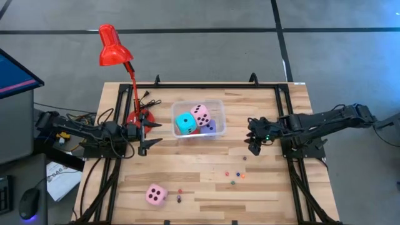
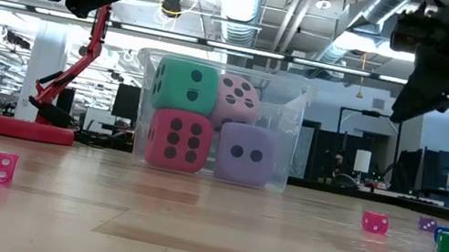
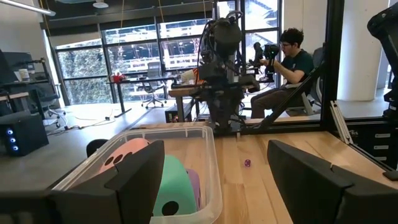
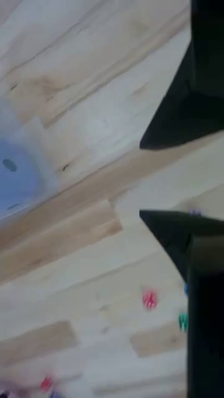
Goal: Pick & Place Dice
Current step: Put the small purple die into the transparent bin
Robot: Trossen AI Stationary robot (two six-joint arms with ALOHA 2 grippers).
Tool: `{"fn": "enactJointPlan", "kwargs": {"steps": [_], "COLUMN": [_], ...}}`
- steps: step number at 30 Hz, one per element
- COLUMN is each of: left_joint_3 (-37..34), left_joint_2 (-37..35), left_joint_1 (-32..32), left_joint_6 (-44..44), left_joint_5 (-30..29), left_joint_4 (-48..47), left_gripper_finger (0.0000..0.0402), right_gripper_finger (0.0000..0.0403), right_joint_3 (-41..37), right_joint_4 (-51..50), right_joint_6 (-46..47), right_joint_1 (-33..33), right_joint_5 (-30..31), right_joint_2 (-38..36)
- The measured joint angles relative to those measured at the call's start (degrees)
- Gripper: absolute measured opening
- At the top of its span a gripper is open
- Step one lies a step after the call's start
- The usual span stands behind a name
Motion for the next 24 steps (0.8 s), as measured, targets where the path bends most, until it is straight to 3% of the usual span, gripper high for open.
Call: {"fn": "enactJointPlan", "kwargs": {"steps": [6,11,24], "left_joint_3": [0.0,0.0,0.0], "left_joint_2": [0.0,0.0,0.0], "left_joint_1": [0.0,0.0,0.0], "left_joint_6": [0.0,0.0,0.0], "left_joint_5": [0.0,0.0,0.0], "left_joint_4": [0.0,0.0,0.0], "left_gripper_finger": [0.0274,0.0274,0.0274], "right_gripper_finger": [0.0259,0.0306,0.0306], "right_joint_3": [0.0,0.0,0.0], "right_joint_4": [-0.2,-0.3,-2.8], "right_joint_6": [-2.7,-2.7,7.1], "right_joint_1": [-0.3,-0.3,4.7], "right_joint_5": [0.9,0.7,-2.4], "right_joint_2": [3.5,6.7,16.4]}}
